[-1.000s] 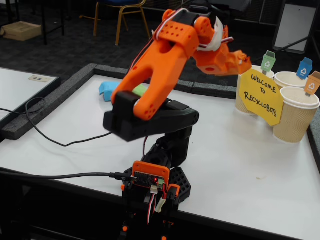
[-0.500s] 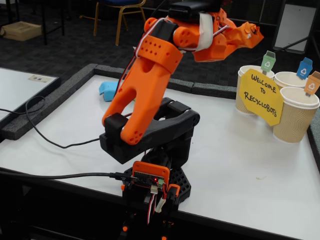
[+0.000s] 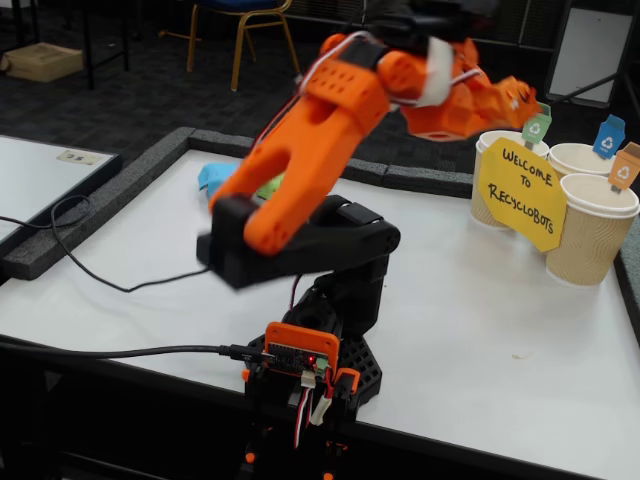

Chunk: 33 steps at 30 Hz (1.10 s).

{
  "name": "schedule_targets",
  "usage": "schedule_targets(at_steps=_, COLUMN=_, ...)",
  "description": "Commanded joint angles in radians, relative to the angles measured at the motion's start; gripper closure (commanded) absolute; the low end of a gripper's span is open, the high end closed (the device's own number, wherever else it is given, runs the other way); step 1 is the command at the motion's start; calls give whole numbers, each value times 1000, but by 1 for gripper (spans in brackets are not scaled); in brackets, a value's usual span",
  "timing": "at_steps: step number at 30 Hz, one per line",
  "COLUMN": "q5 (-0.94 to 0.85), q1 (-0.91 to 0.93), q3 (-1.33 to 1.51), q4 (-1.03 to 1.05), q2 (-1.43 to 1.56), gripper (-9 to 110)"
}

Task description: Sort rubbish by color.

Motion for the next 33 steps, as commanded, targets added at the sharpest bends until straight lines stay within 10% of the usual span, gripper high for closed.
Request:
schedule_targets(at_steps=1, q5=15, q1=41, q3=-218, q4=-74, q2=-245, gripper=101)
schedule_targets(at_steps=33, q5=14, q1=196, q3=-991, q4=-40, q2=-1200, gripper=96)
